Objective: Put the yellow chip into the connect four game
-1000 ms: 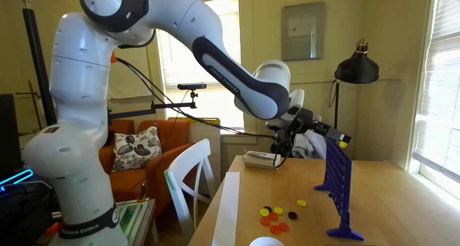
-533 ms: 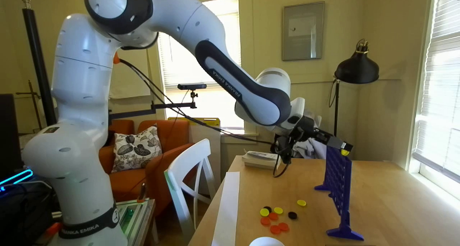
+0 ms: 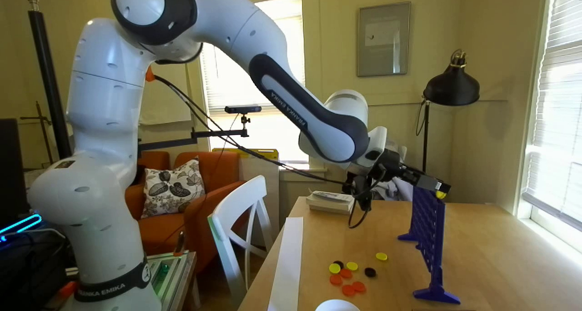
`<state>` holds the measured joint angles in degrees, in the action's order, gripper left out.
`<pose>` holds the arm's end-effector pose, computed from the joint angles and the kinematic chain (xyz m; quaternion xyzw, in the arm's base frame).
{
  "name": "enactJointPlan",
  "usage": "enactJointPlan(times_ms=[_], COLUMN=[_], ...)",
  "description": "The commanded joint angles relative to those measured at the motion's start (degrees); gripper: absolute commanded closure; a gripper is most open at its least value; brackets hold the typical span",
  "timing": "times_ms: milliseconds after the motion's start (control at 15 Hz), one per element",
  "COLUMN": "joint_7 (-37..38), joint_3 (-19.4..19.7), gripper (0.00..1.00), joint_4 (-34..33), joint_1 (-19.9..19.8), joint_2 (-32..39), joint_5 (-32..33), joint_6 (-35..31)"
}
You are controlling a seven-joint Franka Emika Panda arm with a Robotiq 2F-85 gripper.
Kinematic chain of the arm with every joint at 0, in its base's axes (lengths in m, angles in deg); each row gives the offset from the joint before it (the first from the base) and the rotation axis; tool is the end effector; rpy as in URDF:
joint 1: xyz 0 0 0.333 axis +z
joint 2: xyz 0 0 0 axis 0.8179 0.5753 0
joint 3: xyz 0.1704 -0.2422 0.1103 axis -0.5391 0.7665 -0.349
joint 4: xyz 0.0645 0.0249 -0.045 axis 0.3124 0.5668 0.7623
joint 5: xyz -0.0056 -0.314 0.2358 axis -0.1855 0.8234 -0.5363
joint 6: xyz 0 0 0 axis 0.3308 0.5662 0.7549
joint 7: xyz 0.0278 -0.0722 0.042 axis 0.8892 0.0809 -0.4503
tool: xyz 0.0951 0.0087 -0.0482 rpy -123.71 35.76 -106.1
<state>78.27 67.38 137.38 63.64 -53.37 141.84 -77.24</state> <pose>0.5918 -0.0125 0.3189 0.8179 -0.1164 0.5542 0.1023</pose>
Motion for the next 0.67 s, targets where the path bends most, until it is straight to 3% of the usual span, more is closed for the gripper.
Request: enactJointPlan(times_ms=[0, 600], joint_7=[2.95, 3.62], joint_3=[-0.83, -1.12], gripper=[0.91, 0.91], joint_4=[0.29, 0.23], joint_1=[-0.24, -0.20], joint_2=[0.44, 1.11], joint_5=[2.29, 2.64], joint_6=[1.78, 3.26])
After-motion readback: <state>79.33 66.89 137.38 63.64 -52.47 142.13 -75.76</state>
